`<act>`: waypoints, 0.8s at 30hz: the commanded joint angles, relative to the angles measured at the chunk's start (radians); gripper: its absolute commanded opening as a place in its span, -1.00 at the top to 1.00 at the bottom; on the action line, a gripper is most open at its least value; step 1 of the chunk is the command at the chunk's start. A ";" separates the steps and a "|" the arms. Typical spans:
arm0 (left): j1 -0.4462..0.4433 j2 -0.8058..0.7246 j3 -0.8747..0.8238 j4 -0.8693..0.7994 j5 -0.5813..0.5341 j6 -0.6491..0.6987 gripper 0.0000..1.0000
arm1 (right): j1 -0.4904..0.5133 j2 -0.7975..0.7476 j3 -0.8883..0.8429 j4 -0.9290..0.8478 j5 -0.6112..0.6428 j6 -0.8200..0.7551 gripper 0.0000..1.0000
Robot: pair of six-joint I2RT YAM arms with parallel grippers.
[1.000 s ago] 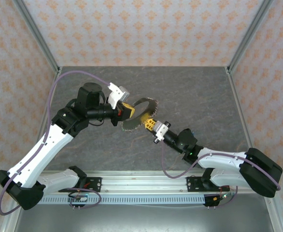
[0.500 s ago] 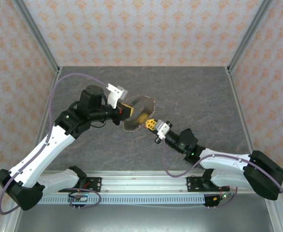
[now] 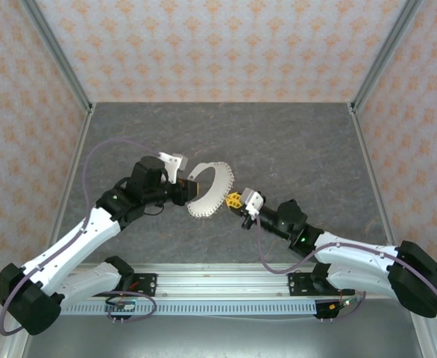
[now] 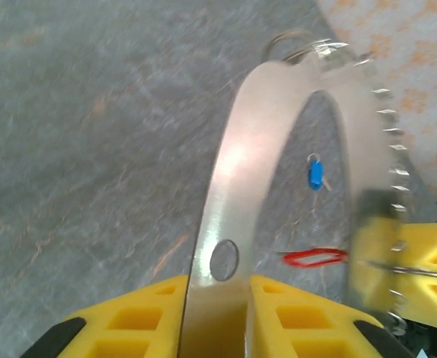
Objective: Put the keys on the keyring
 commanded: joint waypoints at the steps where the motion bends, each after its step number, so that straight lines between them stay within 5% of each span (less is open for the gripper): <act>1: 0.000 -0.018 -0.075 0.143 -0.010 -0.091 0.41 | -0.004 -0.009 -0.024 -0.037 -0.071 0.077 1.00; 11: -0.005 -0.039 -0.338 0.387 -0.017 -0.238 0.24 | -0.004 0.030 -0.020 -0.225 -0.071 0.124 1.00; 24: -0.017 -0.181 -0.466 0.460 -0.080 -0.115 0.07 | -0.006 0.014 0.077 -0.550 -0.093 -0.033 1.00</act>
